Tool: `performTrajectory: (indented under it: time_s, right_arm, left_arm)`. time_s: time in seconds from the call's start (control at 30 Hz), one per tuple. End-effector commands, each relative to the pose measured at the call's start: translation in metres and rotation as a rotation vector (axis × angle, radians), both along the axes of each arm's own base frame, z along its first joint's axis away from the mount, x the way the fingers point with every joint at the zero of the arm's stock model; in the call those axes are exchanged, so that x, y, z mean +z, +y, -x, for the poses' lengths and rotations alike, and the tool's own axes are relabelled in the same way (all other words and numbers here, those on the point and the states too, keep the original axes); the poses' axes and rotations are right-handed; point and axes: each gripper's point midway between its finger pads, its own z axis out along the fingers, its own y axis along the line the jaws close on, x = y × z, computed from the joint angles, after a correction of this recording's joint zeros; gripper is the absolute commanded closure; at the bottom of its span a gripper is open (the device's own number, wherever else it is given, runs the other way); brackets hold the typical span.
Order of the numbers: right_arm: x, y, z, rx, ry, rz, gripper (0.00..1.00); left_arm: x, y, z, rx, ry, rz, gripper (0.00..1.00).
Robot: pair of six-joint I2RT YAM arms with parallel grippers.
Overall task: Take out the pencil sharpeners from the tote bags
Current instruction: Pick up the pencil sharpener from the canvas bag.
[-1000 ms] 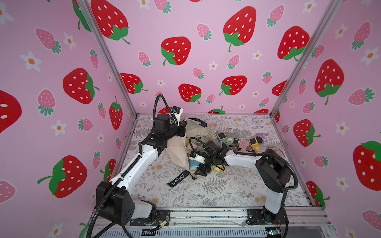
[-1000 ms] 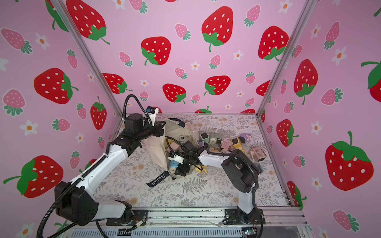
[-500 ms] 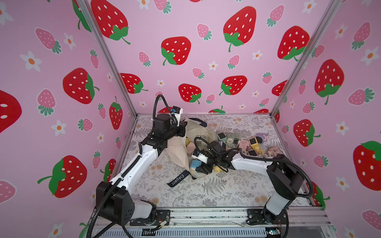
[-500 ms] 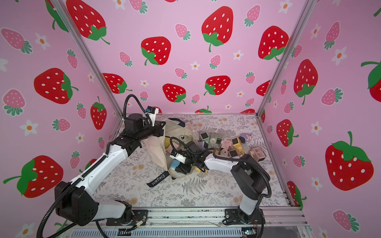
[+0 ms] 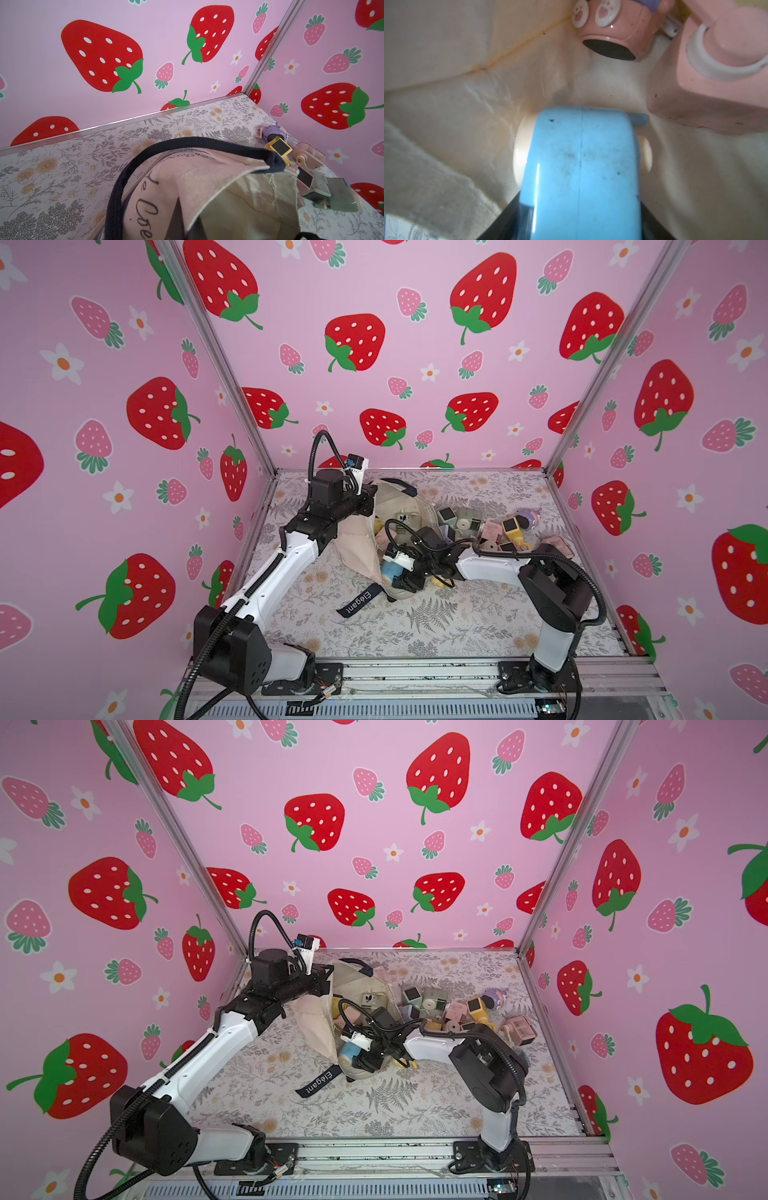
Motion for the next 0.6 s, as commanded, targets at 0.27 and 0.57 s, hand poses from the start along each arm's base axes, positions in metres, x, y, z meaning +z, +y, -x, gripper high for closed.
performTrajectory:
  time_s: [0.27, 0.57]
  right_arm:
    - [0.026, -0.003, 0.009, 0.011, -0.032, -0.059, 0.47]
    - [0.065, -0.016, 0.026, 0.02, -0.053, -0.172, 0.54]
  left_arm:
    - [0.035, -0.001, -0.003, -0.001, -0.095, 0.016, 1.0]
    - [0.035, -0.001, -0.003, -0.001, -0.097, 0.016, 1.0]
